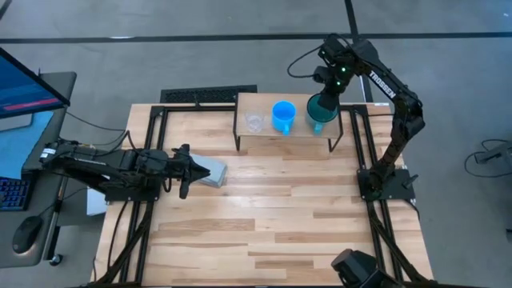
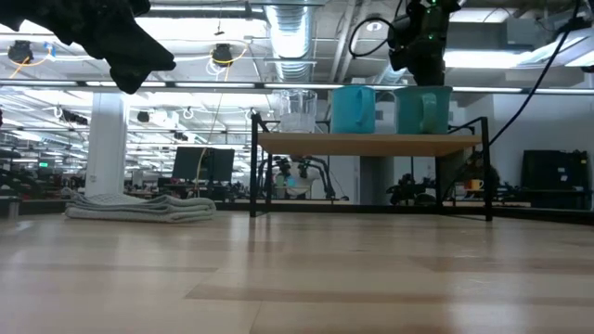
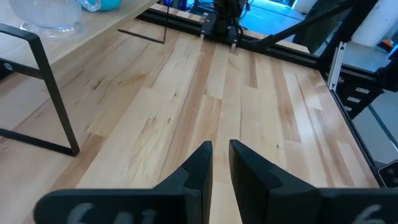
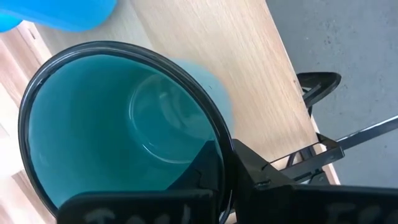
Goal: Stack small to large cups/mugs on shelf
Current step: Put the green mug on the shelf
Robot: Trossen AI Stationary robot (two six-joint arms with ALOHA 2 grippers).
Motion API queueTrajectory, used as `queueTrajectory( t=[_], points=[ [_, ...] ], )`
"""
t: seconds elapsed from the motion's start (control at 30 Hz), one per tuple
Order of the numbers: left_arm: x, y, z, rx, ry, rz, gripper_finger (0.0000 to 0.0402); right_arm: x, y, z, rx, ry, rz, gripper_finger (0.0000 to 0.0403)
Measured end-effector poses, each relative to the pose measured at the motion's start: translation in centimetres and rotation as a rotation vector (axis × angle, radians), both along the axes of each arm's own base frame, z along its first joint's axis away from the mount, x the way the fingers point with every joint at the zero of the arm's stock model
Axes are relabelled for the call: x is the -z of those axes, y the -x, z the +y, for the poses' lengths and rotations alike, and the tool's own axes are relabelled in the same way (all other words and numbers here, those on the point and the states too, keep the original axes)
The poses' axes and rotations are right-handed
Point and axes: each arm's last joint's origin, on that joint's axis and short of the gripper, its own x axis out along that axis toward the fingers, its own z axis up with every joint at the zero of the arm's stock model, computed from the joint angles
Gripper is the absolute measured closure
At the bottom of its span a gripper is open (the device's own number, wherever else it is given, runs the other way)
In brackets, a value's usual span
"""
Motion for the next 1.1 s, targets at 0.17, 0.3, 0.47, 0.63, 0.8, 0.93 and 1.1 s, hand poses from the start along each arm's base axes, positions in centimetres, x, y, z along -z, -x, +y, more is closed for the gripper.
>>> queueTrajectory(
  t=[0.17,0.3,0.47,0.63,0.8,0.93,1.1],
  points=[
    [0.0,0.0,0.0,0.001,-0.002,0.0,0.0358,0.1,-0.1,-0.1,-0.013,0.002,0.001,0.0374],
    [0.0,0.0,0.0,0.0,-0.002,0.0,0.0358,0.8,-0.5,-0.6,-0.013,-0.008,0.018,0.0373],
    [0.0,0.0,0.0,-0.001,0.001,0.0,0.0358,1.4,-1.0,-0.8,-0.023,-0.041,0.002,0.037],
    [0.0,0.0,0.0,-0.001,0.001,0.0,0.0358,1.6,-1.3,-0.7,-0.028,-0.053,0.005,0.037],
    [0.0,0.0,0.0,-0.002,0.002,0.0,0.0358,1.6,-1.3,-0.7,-0.027,-0.045,0.005,0.037],
    [0.0,0.0,0.0,-0.002,0.002,0.0,0.0358,1.6,-1.4,-0.9,-0.032,-0.024,0.003,0.0365],
    [0.0,0.0,0.0,-0.003,0.002,0.001,0.0358,1.5,-1.8,-1.2,-0.033,0.065,0.033,0.0327]
  ],
)
